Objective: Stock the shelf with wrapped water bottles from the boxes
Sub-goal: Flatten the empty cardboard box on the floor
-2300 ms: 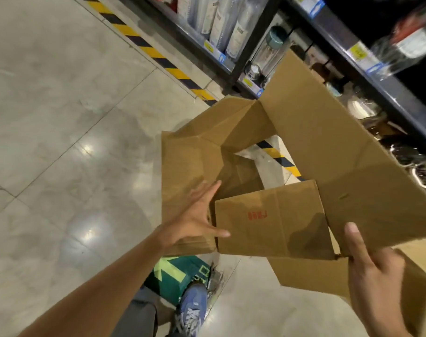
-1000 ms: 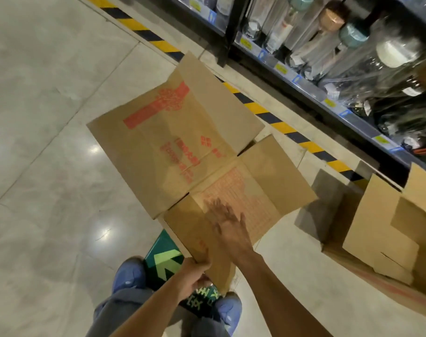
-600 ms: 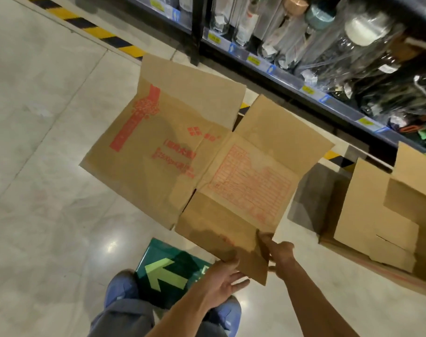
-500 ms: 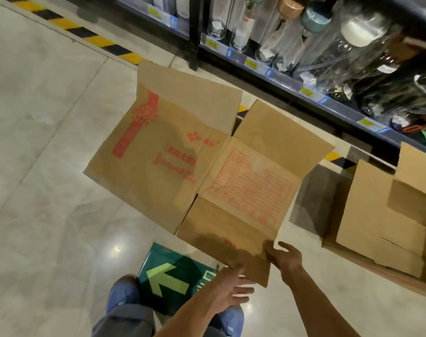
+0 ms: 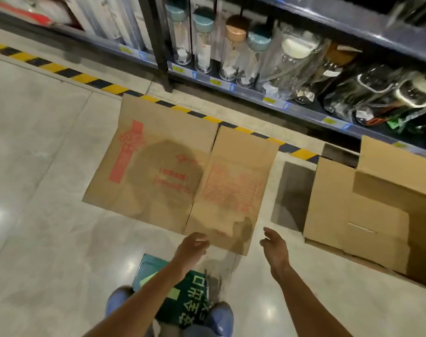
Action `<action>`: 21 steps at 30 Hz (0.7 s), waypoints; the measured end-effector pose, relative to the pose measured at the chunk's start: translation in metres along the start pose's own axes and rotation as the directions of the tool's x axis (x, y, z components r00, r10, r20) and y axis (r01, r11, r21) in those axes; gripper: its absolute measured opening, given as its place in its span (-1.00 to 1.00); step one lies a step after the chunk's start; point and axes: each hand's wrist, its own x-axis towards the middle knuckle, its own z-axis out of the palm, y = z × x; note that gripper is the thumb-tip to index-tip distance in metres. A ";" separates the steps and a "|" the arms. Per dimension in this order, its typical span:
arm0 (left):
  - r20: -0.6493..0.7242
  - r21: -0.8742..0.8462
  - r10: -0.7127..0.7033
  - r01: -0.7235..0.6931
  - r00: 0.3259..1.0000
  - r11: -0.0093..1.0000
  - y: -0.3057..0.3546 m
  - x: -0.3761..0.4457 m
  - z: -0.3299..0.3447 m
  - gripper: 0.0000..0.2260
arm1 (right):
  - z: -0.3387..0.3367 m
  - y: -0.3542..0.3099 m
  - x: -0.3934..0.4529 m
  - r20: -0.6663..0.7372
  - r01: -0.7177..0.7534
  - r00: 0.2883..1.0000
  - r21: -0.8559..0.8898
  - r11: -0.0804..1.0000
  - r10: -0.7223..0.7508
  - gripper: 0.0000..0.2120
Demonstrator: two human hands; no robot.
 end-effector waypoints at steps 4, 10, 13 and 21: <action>-0.072 0.351 0.213 -0.175 0.974 0.920 0.039 -0.027 0.010 -0.75 | -0.036 -0.021 -0.029 0.026 0.157 0.988 -0.126 0.980 -0.155 -0.63; 0.121 0.645 0.465 -0.425 0.877 0.634 0.099 -0.068 0.049 -0.72 | -0.123 -0.052 -0.076 0.004 0.380 0.918 -0.307 0.873 -0.398 -0.61; 0.252 0.706 0.557 -0.544 0.791 0.454 0.133 -0.080 0.084 -0.65 | -0.185 -0.051 -0.080 -0.053 0.426 0.869 -0.427 0.798 -0.492 -0.57; 0.591 0.666 0.572 -0.744 0.570 0.054 0.155 -0.072 0.224 -0.40 | -0.394 0.036 -0.038 -0.234 0.146 0.873 -0.712 0.687 -0.429 -0.43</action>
